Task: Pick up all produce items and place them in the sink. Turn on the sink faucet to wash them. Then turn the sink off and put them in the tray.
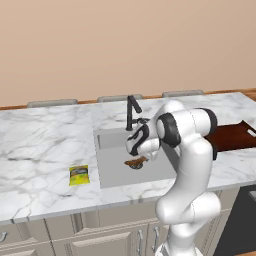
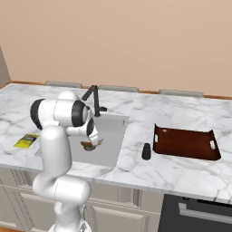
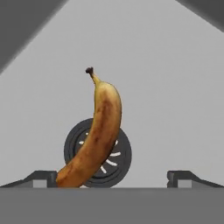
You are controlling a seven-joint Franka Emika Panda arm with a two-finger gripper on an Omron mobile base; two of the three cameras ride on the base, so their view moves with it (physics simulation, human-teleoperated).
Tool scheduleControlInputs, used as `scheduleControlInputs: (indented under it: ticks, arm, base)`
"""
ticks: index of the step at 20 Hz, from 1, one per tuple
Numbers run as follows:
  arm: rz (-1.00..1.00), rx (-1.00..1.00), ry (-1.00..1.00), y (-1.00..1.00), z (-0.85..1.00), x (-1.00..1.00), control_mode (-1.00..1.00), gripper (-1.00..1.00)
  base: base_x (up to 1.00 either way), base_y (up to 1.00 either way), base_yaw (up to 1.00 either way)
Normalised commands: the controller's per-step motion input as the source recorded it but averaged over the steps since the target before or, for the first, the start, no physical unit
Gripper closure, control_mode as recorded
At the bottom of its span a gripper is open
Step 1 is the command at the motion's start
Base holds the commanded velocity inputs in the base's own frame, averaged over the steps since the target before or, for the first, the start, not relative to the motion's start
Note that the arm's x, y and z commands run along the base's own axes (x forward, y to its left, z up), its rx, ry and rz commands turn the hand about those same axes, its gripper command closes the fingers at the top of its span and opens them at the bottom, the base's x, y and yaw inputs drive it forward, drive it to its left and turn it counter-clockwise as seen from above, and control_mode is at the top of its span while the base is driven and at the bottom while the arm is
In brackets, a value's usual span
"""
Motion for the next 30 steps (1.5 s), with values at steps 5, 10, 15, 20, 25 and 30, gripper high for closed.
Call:
scheduleControlInputs:
  ticks: [5,10,15,20,25,30]
  arm:
    - [-0.03,0.0,0.12,0.15,-0.35,0.05,-1.0,-1.0]
    - [-0.01,0.0,0.0,0.0,-0.57,0.0,-1.0,-1.0]
    - [-0.02,0.0,0.0,0.0,-0.45,0.0,-1.0,-1.0]
    - [-0.03,0.0,0.0,0.02,-0.24,0.01,-1.0,1.0]
    - [-0.03,0.0,0.0,0.06,-0.1,0.0,-1.0,1.0]
    - [-0.01,0.0,-0.03,0.0,0.0,-0.19,-1.0,1.0]
  base:
    - [0.0,0.0,0.0]
    - [0.0,0.0,0.0]
    - [0.0,0.0,0.0]
    - [0.0,0.0,0.0]
    - [0.0,0.0,0.0]
    - [0.0,0.0,0.0]
